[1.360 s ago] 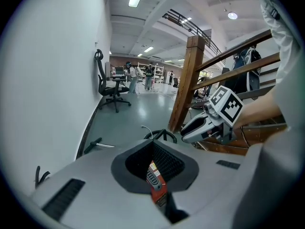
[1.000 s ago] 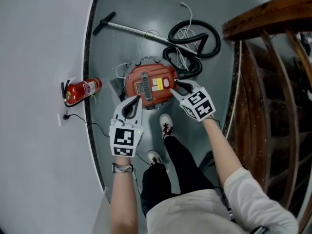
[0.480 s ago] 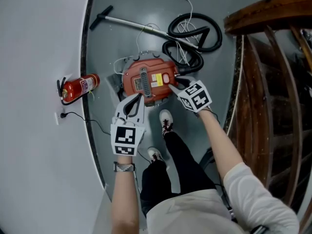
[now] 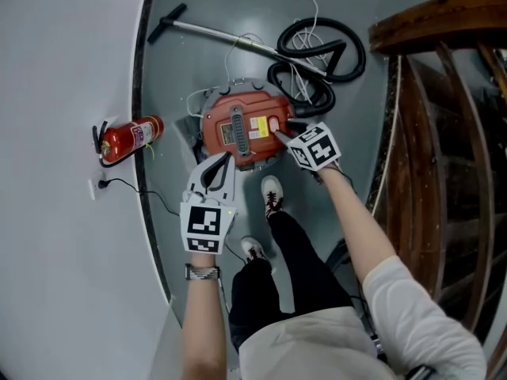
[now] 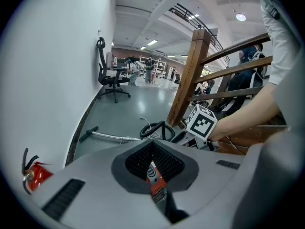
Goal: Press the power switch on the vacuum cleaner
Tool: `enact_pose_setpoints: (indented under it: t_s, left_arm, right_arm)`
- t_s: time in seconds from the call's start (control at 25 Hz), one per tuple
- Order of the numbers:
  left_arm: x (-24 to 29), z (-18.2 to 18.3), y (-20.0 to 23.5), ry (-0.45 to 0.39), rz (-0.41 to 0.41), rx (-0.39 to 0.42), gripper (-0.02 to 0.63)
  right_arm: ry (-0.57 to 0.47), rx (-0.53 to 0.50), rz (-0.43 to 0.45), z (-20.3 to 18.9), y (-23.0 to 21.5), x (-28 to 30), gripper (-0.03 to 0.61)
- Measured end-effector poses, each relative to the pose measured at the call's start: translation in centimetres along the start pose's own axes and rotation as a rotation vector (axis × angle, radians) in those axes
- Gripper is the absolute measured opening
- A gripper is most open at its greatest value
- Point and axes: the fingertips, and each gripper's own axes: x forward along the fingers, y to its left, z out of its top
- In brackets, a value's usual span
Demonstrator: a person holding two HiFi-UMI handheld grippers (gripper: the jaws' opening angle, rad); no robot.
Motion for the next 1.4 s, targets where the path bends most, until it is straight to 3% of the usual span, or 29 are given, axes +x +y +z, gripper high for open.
enact_pose_setpoints:
  t_s: [0.6,1.16,1.4]
  left_arm:
    - [0.1,-1.1,0.1,0.009,-0.009,-0.017,-0.003]
    - [0.7,-2.3,-1.1,0.032,-0.032,-0.024,-0.002]
    - [0.7,-2.4,-1.1,0.035,-0.034,-0.025,-0.003]
  right_arm:
    - [0.009,0.064,-0.021,-0.6,-1.1,1.8,0.140]
    - [0.002,0.148,0.031,-0.9,-1.1,2.4,0.149]
    - [0.009,0.139,0.044,-0.9,-1.1,2.5,0.152]
